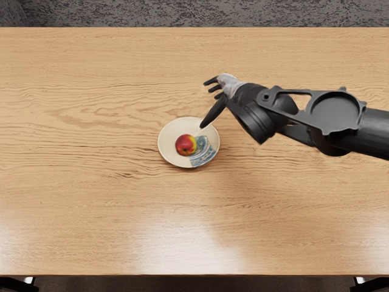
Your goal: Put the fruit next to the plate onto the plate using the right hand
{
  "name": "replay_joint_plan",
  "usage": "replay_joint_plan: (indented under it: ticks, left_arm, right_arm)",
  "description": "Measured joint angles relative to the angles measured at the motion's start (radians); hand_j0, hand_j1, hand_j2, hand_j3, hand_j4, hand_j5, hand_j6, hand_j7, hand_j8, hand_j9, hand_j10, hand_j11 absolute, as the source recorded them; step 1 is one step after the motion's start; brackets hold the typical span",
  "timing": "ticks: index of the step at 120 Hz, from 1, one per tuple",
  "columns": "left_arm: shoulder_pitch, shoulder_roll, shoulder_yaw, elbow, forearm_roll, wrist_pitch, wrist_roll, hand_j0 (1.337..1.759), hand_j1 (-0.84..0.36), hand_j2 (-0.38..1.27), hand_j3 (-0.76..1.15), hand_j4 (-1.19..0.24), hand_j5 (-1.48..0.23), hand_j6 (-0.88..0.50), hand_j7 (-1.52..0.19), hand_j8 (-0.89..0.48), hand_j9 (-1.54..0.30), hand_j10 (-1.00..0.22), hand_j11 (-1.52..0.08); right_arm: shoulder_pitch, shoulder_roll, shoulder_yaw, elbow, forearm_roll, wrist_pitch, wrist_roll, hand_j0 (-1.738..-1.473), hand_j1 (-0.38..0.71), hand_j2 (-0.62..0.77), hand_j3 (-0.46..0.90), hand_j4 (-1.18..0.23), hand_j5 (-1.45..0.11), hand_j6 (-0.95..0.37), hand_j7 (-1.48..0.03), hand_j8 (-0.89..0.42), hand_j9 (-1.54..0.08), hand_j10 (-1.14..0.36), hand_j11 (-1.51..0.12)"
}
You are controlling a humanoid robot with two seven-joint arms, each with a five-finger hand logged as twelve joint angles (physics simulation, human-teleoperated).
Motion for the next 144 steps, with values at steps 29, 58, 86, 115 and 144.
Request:
replay_joint_plan:
  ticks: [29, 58, 86, 115, 144]
  left_arm:
    - [0.000, 0.000, 0.000, 0.000, 0.000, 0.000, 0.000, 1.658, 0.08, 0.05, 0.00, -0.23, -0.30, -0.23, -0.30, -0.23, -0.30, -0.23, -0.30]
    - [0.000, 0.000, 0.000, 0.000, 0.000, 0.000, 0.000, 1.658, 0.08, 0.05, 0.00, -0.23, -0.30, -0.23, -0.30, -0.23, -0.30, -0.23, -0.30]
    - [0.000, 0.000, 0.000, 0.000, 0.000, 0.000, 0.000, 1.658, 0.08, 0.05, 0.00, -0.23, -0.30, -0.23, -0.30, -0.23, -0.30, -0.23, -0.30]
    - [0.003, 0.000, 0.000, -0.001, 0.000, 0.000, 0.000, 1.658, 0.08, 0.05, 0.00, -0.23, -0.30, -0.23, -0.30, -0.23, -0.30, -0.23, -0.30]
    - [0.002, 0.000, -0.001, -0.002, 0.000, 0.000, 0.000, 1.658, 0.07, 0.05, 0.00, -0.23, -0.30, -0.23, -0.30, -0.23, -0.30, -0.23, -0.30]
  right_arm:
    - [0.001, -0.179, 0.095, 0.031, 0.019, 0.099, 0.000, -1.658, -0.23, -0.01, 0.00, -0.10, -0.13, -0.10, -0.13, -0.10, -0.13, -0.10, -0.13]
    - [-0.291, -0.333, 0.528, 0.047, 0.168, 0.758, 0.000, -1.658, -0.28, -0.01, 0.00, -0.06, -0.08, -0.06, -0.08, -0.06, -0.08, -0.06, -0.08]
    - [-0.483, -0.483, 0.684, 0.048, 0.362, 1.097, 0.000, -1.658, -0.29, -0.01, 0.00, -0.05, -0.06, -0.05, -0.06, -0.05, -0.06, -0.05, -0.06]
    - [-0.562, -0.608, 0.701, 0.043, 0.517, 1.139, 0.000, -1.658, -0.30, -0.01, 0.00, -0.04, -0.06, -0.04, -0.06, -0.04, -0.06, -0.04, -0.06]
    - [-0.622, -0.709, 0.703, 0.014, 0.618, 1.143, 0.000, -1.658, -0.30, -0.01, 0.00, -0.04, -0.05, -0.04, -0.05, -0.04, -0.05, -0.04, -0.05]
